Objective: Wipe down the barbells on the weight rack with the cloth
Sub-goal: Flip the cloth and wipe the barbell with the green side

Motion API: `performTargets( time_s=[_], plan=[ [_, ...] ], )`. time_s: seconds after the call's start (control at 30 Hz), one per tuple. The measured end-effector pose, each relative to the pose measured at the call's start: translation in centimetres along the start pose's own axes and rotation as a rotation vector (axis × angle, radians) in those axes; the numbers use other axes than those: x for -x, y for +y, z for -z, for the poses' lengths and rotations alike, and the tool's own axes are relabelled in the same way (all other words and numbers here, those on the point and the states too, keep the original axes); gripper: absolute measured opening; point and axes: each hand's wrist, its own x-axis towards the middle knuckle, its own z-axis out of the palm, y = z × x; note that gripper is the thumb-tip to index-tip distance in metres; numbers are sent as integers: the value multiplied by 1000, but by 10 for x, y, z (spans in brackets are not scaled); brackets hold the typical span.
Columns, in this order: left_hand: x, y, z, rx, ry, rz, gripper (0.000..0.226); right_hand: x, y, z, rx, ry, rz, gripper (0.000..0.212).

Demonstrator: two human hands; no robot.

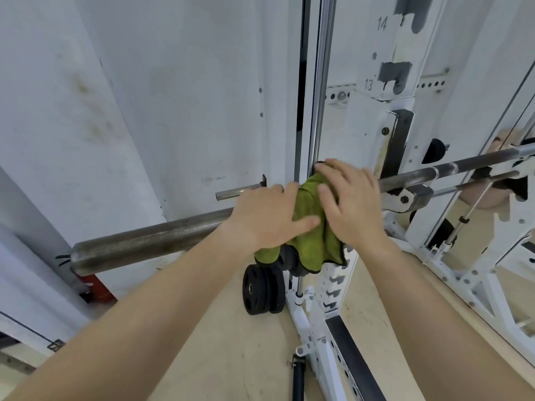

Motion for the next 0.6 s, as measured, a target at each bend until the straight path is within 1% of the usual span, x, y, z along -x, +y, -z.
performTargets(
  time_s=[0.03,0.1,0.13,0.2,0.27,0.3,0.4,0.47,0.53,0.6],
  plan=[
    [3,-2,-3,-98,2,-49,80,2,-4,-3,107,-16,48,43],
    [6,-11,-8,-235,38,-108,74,-1,-11,-8,218,-18,86,42],
    [8,-19,-9,-246,54,-117,71,-6,-16,-10,255,-21,91,44],
    [16,-35,-6,-230,42,-109,73,-14,-32,-13,298,-78,112,52],
    [30,-53,-3,-193,45,-105,71,-19,-55,-17,290,-158,139,58],
    [39,-61,0,-186,55,-105,69,-18,-70,-19,267,-172,144,58],
    [72,-89,10,-217,104,-99,71,-11,-121,-32,219,-154,185,55],
    [102,-117,13,-218,102,-57,70,-4,-162,-43,209,-138,228,54],
    [138,-148,17,-164,106,3,70,0,-206,-55,182,-141,274,50],
    [173,-175,21,-98,109,78,63,4,-251,-67,130,-163,311,45]
  ],
)
